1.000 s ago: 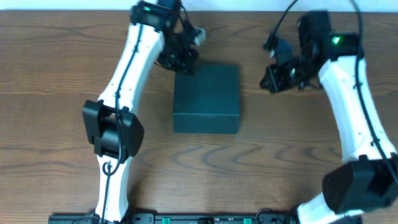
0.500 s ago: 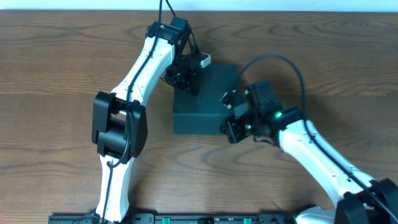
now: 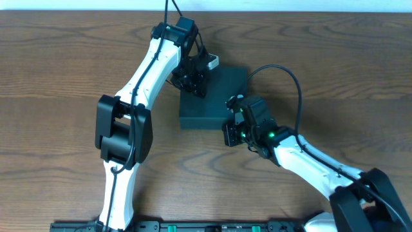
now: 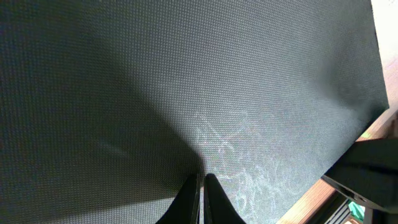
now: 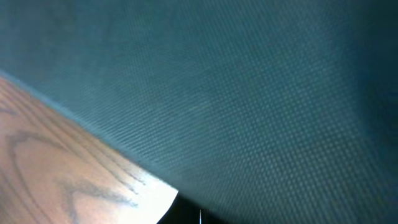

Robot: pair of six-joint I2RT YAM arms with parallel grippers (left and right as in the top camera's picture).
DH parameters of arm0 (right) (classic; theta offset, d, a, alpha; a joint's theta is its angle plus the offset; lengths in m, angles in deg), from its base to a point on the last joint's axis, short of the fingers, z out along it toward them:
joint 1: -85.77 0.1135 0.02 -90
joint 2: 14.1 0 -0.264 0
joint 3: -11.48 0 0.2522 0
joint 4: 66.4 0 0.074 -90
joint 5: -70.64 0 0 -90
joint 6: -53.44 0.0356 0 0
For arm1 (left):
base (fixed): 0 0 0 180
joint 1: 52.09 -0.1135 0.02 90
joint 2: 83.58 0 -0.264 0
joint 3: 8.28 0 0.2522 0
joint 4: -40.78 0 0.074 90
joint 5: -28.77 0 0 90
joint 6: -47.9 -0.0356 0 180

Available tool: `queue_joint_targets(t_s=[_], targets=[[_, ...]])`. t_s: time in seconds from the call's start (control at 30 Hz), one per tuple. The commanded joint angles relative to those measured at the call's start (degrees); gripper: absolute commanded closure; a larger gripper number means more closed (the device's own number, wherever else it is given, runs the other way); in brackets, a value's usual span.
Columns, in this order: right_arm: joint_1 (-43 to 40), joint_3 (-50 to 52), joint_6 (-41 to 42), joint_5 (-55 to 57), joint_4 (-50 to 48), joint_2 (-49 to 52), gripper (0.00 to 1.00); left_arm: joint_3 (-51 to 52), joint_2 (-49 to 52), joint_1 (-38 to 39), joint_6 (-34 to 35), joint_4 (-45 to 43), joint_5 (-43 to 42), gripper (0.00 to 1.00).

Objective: Pack container
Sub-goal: 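Press down on the lid top with both grippers to seat it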

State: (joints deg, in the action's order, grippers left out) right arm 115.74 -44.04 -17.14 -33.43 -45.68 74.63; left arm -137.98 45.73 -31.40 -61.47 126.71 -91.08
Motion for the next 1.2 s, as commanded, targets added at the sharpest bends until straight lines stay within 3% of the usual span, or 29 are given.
queue_joint_targets(t_s=[0.0,0.27,0.43,0.53,0.83,0.97,1.17], targets=[[0.4,0.2,1.4,2.3,-1.1,0.3,0.99,0.5,0.7,0.1,-0.9,0.2,-0.2,0.94],[0.4,0.2,1.4,6.8,-1.5,0.4,0.99,0.5,0.7,0.1,-1.3,0.1,0.0,0.94],[0.4,-0.2,1.4,2.1,-1.5,-0.2,0.98,0.5,0.7,0.1,-1.3,0.1,0.0,0.94],[0.4,-1.4,1.4,-2.1,1.2,-3.5,0.98,0.5,0.7,0.1,-1.3,0.5,0.0,0.94],[0.4,-2.6,1.4,1.0,10.5,-17.8,0.98,0.4,0.6,0.1,-1.3,0.3,-1.2,0.94],[0.9,-1.0,1.4,1.2,16.2,-15.9,0.98,0.4,0.6,0.3,-1.2,-0.6,-1.3,0.94],[1.4,2.1,4.5,3.2,14.2,-10.1,0.98,0.4,0.6,1.5,-1.2,-1.4,-1.3,0.94]])
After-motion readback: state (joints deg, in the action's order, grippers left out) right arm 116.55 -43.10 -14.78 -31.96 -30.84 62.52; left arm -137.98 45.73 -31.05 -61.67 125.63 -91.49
